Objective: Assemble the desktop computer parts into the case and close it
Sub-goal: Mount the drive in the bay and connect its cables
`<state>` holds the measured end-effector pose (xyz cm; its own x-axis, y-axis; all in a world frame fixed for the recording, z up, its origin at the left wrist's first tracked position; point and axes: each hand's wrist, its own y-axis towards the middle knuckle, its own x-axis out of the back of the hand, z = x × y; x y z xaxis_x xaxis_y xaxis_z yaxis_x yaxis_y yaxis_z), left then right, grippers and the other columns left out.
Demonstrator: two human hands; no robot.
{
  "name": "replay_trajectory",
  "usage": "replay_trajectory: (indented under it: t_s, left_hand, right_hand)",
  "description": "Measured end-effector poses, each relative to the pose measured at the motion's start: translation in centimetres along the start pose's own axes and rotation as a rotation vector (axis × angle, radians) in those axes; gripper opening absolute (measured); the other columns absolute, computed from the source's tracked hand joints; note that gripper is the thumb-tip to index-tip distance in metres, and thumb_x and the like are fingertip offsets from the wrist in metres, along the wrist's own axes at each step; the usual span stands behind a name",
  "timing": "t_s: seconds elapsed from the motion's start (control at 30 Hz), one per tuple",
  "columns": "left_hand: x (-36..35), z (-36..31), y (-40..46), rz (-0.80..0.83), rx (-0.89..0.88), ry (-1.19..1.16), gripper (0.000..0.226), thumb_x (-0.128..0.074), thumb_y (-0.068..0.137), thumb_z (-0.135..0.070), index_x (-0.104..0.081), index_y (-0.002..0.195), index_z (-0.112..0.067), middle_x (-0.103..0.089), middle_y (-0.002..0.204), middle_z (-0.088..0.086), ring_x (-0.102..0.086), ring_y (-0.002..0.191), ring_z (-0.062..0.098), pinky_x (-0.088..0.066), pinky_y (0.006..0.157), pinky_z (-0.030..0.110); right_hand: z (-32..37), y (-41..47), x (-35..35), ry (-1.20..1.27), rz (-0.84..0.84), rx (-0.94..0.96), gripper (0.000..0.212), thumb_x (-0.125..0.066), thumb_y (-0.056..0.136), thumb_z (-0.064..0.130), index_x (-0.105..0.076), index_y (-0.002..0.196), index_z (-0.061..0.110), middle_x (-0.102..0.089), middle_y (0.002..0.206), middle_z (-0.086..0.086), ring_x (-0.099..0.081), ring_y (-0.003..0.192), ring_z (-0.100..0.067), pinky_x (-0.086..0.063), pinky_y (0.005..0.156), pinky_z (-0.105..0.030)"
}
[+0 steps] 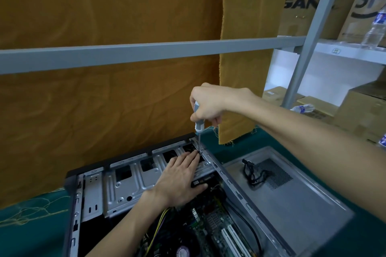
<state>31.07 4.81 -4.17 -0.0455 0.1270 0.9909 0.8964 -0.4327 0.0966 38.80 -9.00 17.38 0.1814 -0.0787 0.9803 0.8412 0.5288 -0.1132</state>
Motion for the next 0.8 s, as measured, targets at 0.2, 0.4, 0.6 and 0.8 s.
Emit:
replay_trajectory:
  t_s: [0.2,0.4,0.6,0.8]
  left_hand:
    - [0.0,0.0,-0.1,-0.007,0.001,-0.027,0.096,-0.036,0.094,-0.076,-0.001,0.163,-0.019,0.000,0.171,-0.004,0.000,0.156,0.018,-0.003,0.125,0.040]
    - [-0.1,0.4,0.5,-0.057,0.044,-0.086,0.106,-0.052,0.083,-0.078,-0.013,0.162,-0.019,-0.014,0.169,-0.003,-0.011,0.154,0.018,-0.009,0.125,0.038]
    - [-0.3,0.6,0.8,-0.073,0.053,-0.085,0.108,-0.055,0.079,-0.079,-0.016,0.161,-0.020,-0.018,0.167,-0.004,-0.014,0.152,0.019,-0.011,0.124,0.039]
    - [-0.3,0.5,0.8,-0.082,0.047,-0.067,0.108,-0.055,0.080,-0.079,-0.016,0.161,-0.019,-0.019,0.166,-0.004,-0.014,0.151,0.018,-0.012,0.123,0.038]
  right_hand:
    - [-2.5,1.0,-1.2,0.057,-0.136,0.049,0.032,-0.074,0.088,0.044,-0.067,0.080,0.014,-0.070,0.056,0.006,-0.069,0.048,-0.012,-0.048,0.045,-0.023]
    - [-5.2,2.0,-5.3,0.742,-0.323,-0.003,0.033,-0.081,0.084,0.026,-0.053,0.067,0.020,-0.057,0.066,0.006,-0.057,0.058,-0.002,-0.046,0.067,-0.026]
    - [-2.8,2.8,-7.9,1.430,-0.254,0.116,0.025,-0.066,0.097,0.013,-0.056,0.074,0.015,-0.069,0.070,-0.012,-0.067,0.059,-0.025,-0.056,0.057,-0.032]
    - [0.4,3.6,-11.1,1.262,-0.852,-0.026,0.041,-0.067,0.094,0.011,-0.048,0.058,0.018,-0.043,0.045,0.006,-0.039,0.041,-0.015,-0.033,0.044,-0.027]
